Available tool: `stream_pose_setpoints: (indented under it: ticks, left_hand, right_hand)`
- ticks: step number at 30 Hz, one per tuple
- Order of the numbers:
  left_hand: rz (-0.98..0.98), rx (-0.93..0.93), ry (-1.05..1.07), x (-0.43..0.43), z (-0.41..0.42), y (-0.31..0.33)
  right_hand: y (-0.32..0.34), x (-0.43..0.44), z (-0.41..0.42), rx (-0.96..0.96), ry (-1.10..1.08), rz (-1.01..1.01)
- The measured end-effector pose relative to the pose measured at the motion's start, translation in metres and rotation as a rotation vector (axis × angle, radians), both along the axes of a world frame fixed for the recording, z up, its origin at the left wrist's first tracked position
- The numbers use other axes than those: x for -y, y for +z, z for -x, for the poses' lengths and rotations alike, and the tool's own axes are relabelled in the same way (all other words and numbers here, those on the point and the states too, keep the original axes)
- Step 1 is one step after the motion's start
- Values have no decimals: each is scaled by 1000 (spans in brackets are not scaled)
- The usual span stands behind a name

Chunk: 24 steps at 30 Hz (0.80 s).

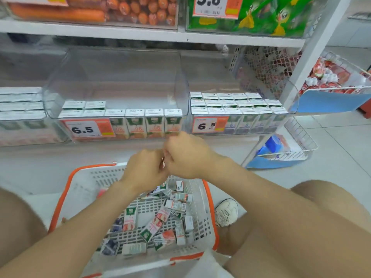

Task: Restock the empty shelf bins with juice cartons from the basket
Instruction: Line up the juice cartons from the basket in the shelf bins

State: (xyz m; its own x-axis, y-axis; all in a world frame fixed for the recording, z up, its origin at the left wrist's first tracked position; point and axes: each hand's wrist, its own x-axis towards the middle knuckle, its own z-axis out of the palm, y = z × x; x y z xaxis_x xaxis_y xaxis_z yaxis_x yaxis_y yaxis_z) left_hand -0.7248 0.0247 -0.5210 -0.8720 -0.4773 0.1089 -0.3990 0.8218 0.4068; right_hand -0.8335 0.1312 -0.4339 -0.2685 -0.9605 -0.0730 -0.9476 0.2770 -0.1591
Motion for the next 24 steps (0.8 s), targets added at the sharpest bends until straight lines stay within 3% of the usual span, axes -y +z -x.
stream_pose_setpoints:
  ticks: [4, 9, 13, 16, 22, 24]
  left_hand:
    - [-108, 292, -13, 21, -45, -70]
    - [-262, 512, 60, 29, -82, -142]
    - [-295, 648, 89, 33, -97, -187]
    - [-284, 649, 95, 37, -90, -208]
    - [91, 443, -117, 41, -34, -211]
    - [125, 423, -195, 43, -11, -212]
  right_hand:
    - [-57, 14, -24, 46, 80, -300]
    - [-136, 22, -14, 183, -57, -426]
    - [-192, 20, -6, 150, -189, -483]
    - [-230, 19, -5, 139, -224, -516]
    - [-280, 24, 5, 92, -84, -630]
    - [-287, 25, 10, 27, -18, -655]
